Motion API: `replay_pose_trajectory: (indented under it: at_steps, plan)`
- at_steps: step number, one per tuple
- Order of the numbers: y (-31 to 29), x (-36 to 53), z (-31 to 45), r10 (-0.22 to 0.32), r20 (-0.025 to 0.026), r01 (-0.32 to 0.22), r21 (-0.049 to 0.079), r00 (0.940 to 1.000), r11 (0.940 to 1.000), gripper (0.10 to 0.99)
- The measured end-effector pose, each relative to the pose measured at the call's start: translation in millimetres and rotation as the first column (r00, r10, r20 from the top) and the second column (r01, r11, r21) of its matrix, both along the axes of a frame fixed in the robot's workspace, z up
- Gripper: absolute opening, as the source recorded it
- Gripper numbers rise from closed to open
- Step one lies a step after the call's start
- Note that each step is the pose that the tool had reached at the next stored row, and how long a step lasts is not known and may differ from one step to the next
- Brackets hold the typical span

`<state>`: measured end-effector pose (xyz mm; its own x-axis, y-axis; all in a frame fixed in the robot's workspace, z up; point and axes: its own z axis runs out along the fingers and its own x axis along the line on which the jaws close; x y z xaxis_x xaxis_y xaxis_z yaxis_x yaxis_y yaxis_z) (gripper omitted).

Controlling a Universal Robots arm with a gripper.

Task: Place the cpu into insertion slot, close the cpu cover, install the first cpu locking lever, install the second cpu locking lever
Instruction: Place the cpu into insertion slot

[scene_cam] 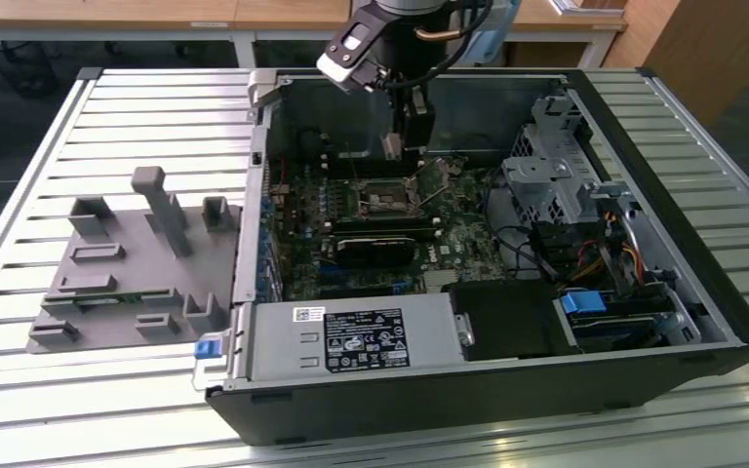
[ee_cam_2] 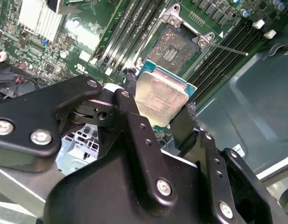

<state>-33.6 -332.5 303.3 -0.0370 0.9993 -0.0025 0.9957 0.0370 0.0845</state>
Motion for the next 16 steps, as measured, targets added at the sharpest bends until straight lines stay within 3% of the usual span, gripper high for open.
replay_pose_trajectory:
  at_steps: [16]
  plan:
    - [5.3, -1.4, -26.9, 0.002, 0.0001, -0.002, 0.000, 1.0000, 1.0000, 0.541]
